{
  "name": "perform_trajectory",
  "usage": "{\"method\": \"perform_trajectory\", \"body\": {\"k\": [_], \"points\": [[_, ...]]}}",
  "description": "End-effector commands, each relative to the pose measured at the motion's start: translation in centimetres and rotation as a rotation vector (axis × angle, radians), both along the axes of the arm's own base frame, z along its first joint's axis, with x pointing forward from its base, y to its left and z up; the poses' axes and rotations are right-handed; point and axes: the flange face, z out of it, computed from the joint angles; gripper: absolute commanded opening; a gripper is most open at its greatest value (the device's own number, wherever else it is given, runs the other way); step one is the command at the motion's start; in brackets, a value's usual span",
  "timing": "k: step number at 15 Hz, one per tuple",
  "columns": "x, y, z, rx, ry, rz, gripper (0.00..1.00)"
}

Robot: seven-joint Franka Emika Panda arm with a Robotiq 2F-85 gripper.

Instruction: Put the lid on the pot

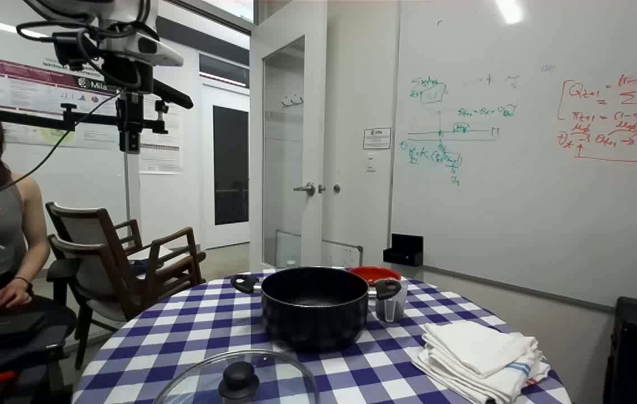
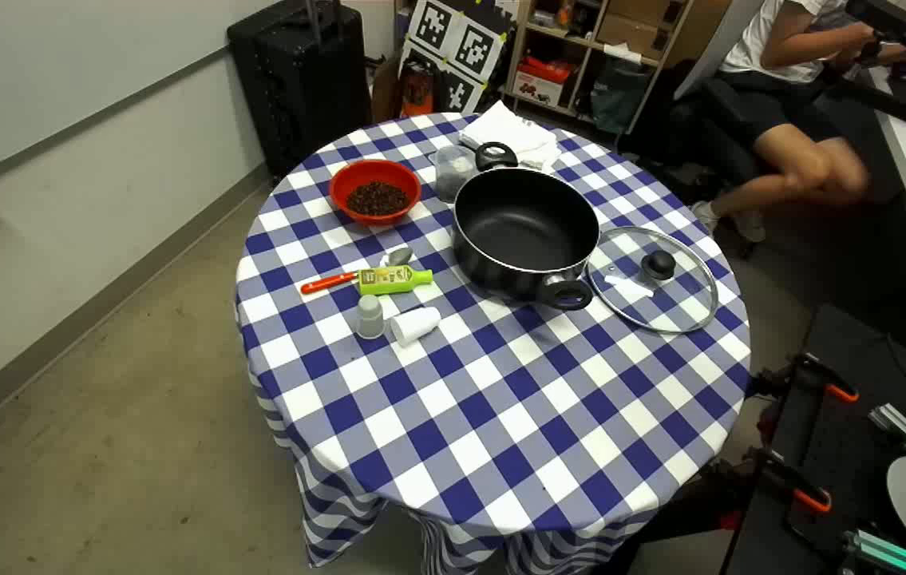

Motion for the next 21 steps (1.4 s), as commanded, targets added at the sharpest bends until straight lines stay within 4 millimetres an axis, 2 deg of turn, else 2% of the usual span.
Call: {"method": "perform_trajectory", "body": {"k": [1,7,11,17,21], "points": [[0.0,0.0,0.1,0.000,0.000,0.000,1.00],[0.3,0.1,-0.1,-0.001,0.003,0.001,1.00],[0.9,0.0,-1.0,0.008,0.012,-0.001,1.00],[4.1,-2.1,-5.3,0.012,0.024,-0.087,1.00],[6.7,-5.1,-10.1,0.003,0.051,-0.198,1.00]]}}
